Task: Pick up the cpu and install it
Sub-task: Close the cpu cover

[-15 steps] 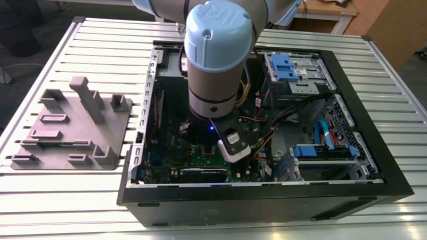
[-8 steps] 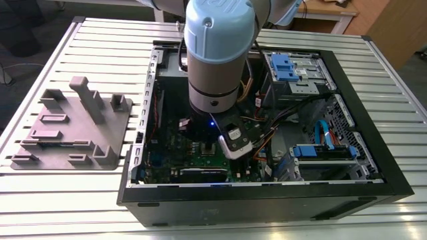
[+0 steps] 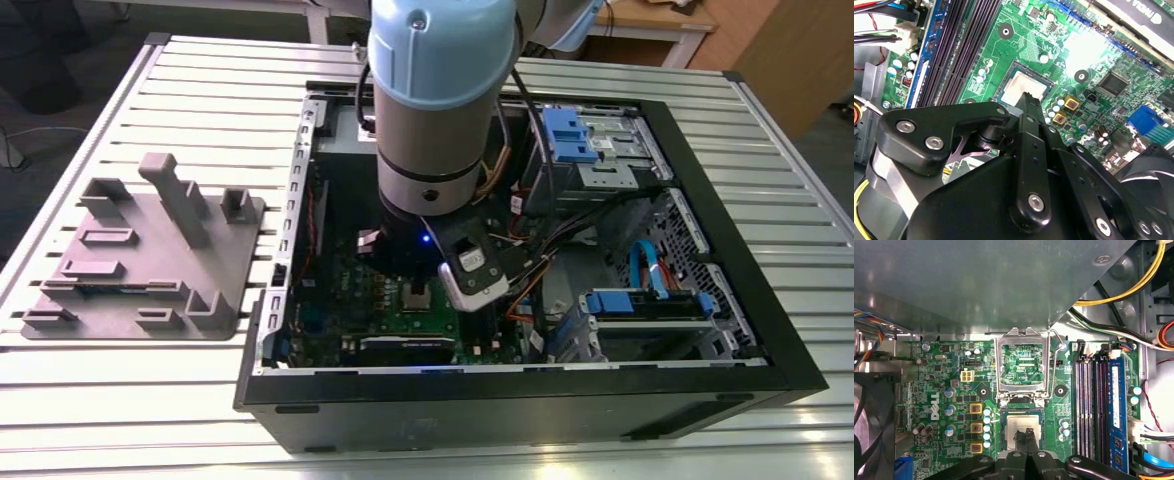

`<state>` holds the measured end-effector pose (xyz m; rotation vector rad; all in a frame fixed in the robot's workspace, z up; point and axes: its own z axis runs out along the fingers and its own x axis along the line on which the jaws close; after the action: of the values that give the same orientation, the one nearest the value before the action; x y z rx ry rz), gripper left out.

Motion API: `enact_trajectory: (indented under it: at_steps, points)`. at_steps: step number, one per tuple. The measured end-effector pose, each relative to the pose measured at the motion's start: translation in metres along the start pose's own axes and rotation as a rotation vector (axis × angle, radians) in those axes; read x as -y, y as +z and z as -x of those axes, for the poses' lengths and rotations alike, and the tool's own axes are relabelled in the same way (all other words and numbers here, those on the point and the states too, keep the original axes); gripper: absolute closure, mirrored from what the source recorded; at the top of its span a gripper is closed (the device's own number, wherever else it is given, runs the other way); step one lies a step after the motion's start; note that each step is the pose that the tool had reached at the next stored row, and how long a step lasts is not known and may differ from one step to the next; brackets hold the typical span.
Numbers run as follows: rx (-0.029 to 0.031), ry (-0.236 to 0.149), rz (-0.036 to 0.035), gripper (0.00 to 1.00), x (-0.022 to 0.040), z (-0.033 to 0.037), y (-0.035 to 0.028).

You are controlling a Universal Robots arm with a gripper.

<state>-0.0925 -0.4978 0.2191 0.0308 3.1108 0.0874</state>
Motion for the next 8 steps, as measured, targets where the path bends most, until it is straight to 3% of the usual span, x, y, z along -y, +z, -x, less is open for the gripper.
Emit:
enact_trajectory:
  at_steps: [8]
  points:
    - [0.0,0.0,0.0,0.89,0.0,0.0,-0.0002]
